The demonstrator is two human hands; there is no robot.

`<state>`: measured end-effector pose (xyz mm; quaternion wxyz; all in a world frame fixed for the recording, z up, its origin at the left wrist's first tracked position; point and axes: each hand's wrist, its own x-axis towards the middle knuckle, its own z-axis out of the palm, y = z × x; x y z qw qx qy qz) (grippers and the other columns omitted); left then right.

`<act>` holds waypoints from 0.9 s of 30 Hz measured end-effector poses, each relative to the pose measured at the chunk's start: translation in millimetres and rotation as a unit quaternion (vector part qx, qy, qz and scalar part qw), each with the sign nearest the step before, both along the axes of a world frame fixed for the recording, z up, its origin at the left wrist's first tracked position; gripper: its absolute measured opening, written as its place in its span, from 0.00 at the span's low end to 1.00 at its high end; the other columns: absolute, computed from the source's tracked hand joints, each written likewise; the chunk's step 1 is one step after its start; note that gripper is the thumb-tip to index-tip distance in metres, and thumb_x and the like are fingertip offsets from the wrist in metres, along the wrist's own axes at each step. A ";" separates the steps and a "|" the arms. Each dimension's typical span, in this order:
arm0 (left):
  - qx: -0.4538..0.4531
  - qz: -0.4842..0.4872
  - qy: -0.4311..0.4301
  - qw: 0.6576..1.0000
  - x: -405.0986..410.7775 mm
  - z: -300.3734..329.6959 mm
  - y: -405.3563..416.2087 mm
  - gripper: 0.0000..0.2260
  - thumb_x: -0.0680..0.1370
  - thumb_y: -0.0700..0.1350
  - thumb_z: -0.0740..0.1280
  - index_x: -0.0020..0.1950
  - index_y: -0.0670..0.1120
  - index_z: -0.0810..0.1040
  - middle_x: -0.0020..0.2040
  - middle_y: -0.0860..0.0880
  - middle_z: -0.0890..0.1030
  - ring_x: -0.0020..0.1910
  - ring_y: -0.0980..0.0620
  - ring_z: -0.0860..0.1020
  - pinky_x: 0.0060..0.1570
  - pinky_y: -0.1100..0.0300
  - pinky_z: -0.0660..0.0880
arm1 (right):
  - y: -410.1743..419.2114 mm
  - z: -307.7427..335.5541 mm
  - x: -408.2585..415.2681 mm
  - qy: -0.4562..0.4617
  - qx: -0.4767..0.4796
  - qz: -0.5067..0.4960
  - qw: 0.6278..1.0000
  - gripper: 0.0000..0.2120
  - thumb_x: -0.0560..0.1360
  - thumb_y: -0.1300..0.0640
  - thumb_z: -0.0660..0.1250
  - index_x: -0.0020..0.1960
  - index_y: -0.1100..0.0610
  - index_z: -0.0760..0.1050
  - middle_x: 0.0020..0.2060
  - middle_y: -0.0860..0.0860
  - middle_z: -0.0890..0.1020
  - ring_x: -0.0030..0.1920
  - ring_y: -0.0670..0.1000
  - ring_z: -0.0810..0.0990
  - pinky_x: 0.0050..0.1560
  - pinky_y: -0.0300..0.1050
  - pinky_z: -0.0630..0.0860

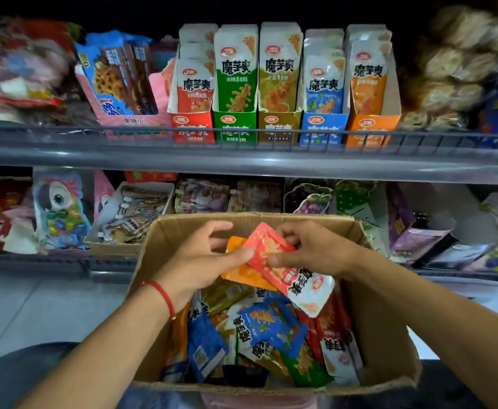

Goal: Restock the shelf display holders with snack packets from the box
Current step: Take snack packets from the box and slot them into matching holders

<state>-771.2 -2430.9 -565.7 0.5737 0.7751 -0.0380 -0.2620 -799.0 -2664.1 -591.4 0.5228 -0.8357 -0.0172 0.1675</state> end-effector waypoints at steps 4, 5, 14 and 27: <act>-0.055 0.020 0.049 0.997 -4.5 0.1 -8.4 0.13 0.76 0.36 0.73 0.60 0.45 0.80 0.49 0.43 0.87 0.50 0.43 0.86 0.54 0.47 0.82 | 6.1 5.8 -10.4 0.010 0.053 -0.045 0.998 0.17 0.70 0.52 0.78 0.53 0.60 0.79 0.45 0.55 0.88 0.46 0.56 0.88 0.49 0.55 0.84; -0.061 0.034 0.041 0.997 -4.9 0.4 -9.6 0.12 0.77 0.35 0.72 0.58 0.44 0.81 0.49 0.44 0.87 0.50 0.43 0.86 0.53 0.48 0.83 | 7.2 7.6 -12.5 0.009 0.047 -0.058 0.997 0.17 0.70 0.49 0.78 0.52 0.59 0.80 0.44 0.53 0.88 0.44 0.53 0.88 0.46 0.51 0.84; -0.186 0.143 0.038 0.971 8.5 8.2 -0.8 0.14 0.77 0.33 0.70 0.62 0.42 0.78 0.53 0.40 0.86 0.47 0.45 0.85 0.36 0.58 0.81 | -11.1 17.7 -30.7 0.126 0.211 -0.191 0.950 0.19 0.74 0.57 0.75 0.63 0.60 0.78 0.51 0.57 0.88 0.46 0.53 0.87 0.44 0.44 0.83; -0.127 0.201 -0.181 0.954 29.9 24.2 28.9 0.03 0.75 0.42 0.76 0.44 0.47 0.83 0.36 0.49 0.86 0.33 0.56 0.82 0.31 0.63 0.76 | 0.3 54.2 -32.6 -0.243 0.070 -0.333 0.908 0.07 0.81 0.56 0.67 0.51 0.61 0.76 0.36 0.53 0.86 0.26 0.55 0.82 0.28 0.40 0.78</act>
